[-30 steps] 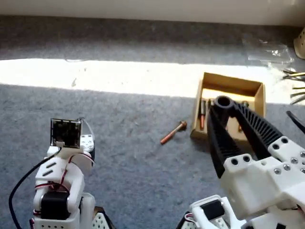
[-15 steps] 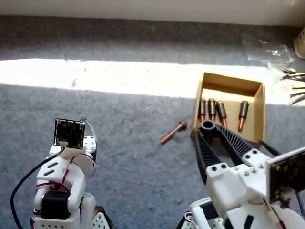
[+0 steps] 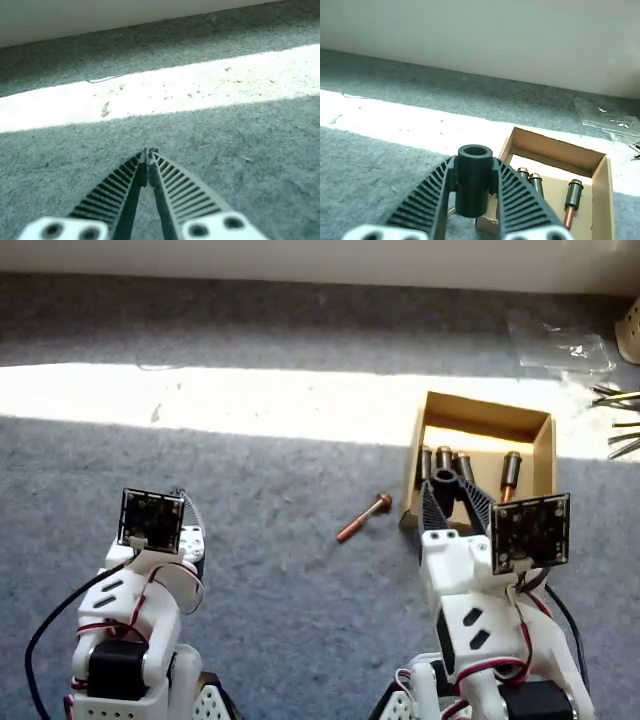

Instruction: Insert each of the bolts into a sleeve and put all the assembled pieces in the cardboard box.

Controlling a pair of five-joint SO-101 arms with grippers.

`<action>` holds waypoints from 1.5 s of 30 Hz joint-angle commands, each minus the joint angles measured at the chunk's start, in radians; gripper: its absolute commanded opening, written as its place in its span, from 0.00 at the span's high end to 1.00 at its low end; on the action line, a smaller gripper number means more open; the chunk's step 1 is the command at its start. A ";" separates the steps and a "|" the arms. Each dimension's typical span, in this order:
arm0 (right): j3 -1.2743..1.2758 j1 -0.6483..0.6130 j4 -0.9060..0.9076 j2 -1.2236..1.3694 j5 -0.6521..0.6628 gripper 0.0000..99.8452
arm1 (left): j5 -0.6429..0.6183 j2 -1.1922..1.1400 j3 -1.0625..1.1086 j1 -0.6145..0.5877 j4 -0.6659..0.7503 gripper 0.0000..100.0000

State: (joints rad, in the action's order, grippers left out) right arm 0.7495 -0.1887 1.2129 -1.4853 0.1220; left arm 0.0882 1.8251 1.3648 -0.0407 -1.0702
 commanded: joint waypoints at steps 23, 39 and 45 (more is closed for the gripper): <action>0.394 0.041 -0.114 -0.349 0.011 1.00 | 0.153 -0.114 -0.182 0.143 -0.100 0.97; 0.670 0.193 -0.317 -0.349 -0.094 1.00 | 0.155 -0.900 -0.587 0.486 -0.100 0.97; 0.679 0.193 -0.317 -0.349 -0.095 1.00 | 0.155 -1.165 -0.748 0.576 -0.098 0.97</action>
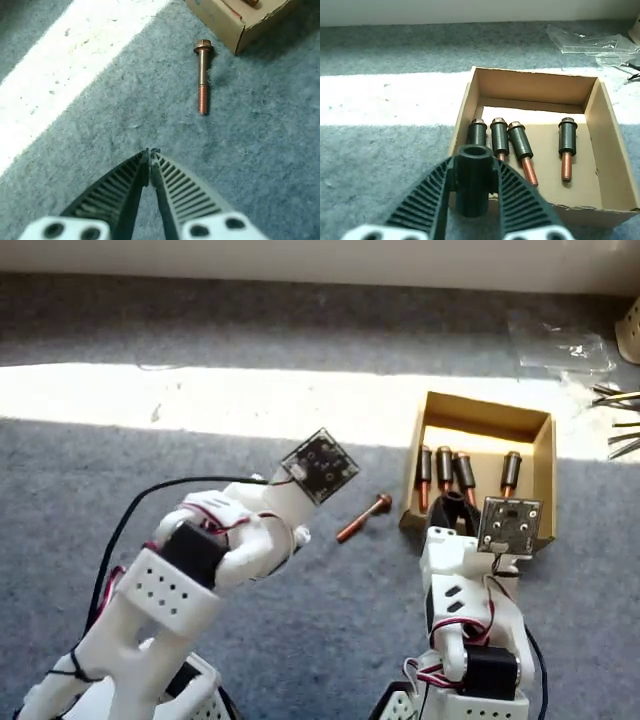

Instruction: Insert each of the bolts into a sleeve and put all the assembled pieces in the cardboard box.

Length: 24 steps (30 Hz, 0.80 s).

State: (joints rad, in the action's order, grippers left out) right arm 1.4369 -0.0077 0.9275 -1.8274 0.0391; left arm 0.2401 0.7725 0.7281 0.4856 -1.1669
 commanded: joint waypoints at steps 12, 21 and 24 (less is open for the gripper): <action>-0.008 0.012 -0.031 -0.007 -0.012 1.00 | 0.002 -0.607 -0.484 0.148 -0.011 0.97; -0.012 0.091 -0.033 -0.007 -0.011 1.00 | 0.002 -0.931 -0.756 0.148 -0.072 0.97; -0.008 0.091 -0.038 -0.007 -0.011 1.00 | 0.002 -1.015 -0.842 0.147 -0.074 0.97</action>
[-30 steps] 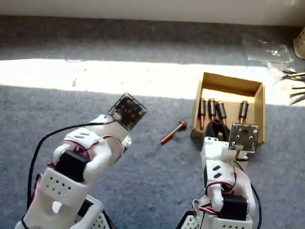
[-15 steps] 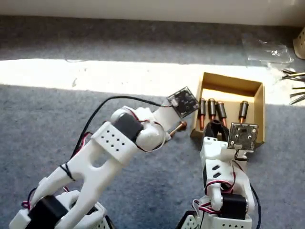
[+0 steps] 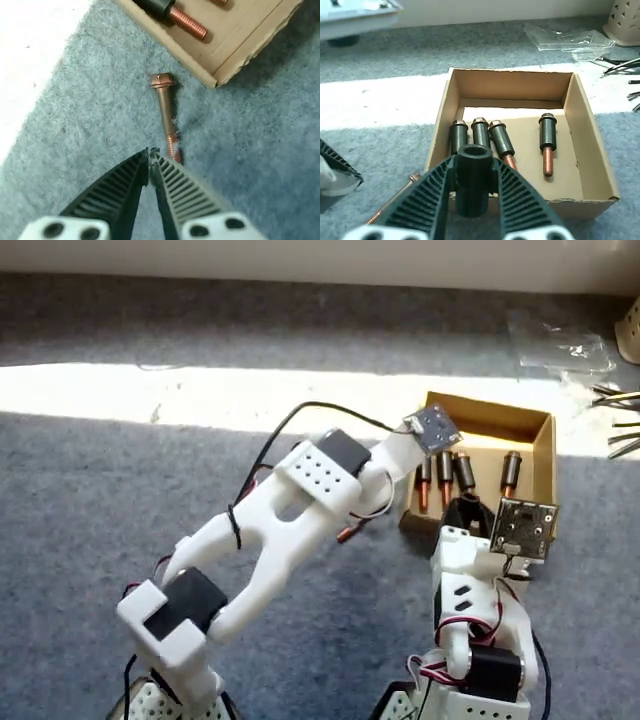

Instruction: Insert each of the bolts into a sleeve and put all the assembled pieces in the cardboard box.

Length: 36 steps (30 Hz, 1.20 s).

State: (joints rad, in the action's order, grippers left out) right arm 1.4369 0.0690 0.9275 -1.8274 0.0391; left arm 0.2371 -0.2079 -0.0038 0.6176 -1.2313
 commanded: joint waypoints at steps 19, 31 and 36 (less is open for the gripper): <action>0.033 0.010 -0.090 -0.007 -0.011 1.00 | -0.106 -0.415 -0.455 0.018 -0.003 0.97; 0.065 0.010 -0.124 -0.007 -0.008 1.00 | -0.120 -0.567 -0.587 0.019 -0.009 0.97; 0.065 0.010 -0.124 -0.007 -0.008 1.00 | -0.118 -0.564 -0.587 0.018 -0.012 0.97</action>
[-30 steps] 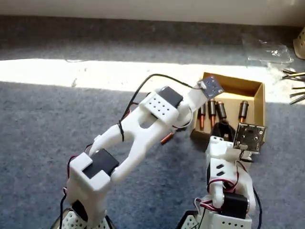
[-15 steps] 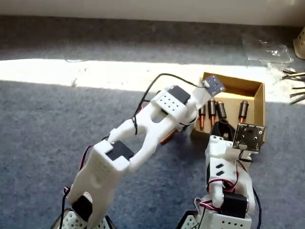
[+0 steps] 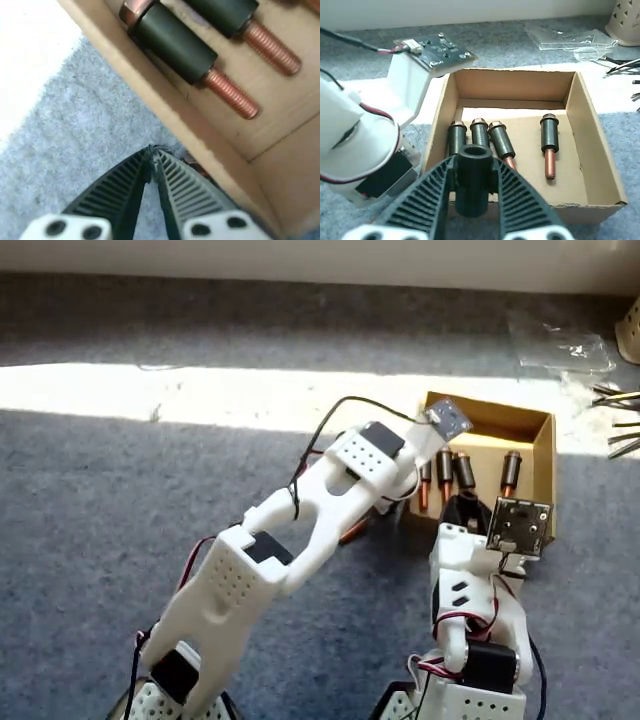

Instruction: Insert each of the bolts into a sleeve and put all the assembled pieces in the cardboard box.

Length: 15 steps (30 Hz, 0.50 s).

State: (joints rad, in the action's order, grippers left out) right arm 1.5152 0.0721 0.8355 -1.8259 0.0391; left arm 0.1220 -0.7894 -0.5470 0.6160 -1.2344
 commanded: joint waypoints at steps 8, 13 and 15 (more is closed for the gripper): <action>-0.012 0.007 -0.031 -0.008 -0.006 1.00 | -0.006 0.019 -0.246 0.005 -0.229 0.97; -0.012 0.007 -0.031 -0.008 -0.006 1.00 | -0.006 0.005 -0.344 0.021 -0.356 0.97; -0.012 0.007 -0.031 -0.008 -0.006 1.00 | -0.008 -0.008 -0.334 0.039 -0.356 0.97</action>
State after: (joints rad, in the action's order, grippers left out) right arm 1.5152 0.0721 0.8355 -1.8259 0.0391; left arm 0.1235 -0.7956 -0.8401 0.6191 -1.5735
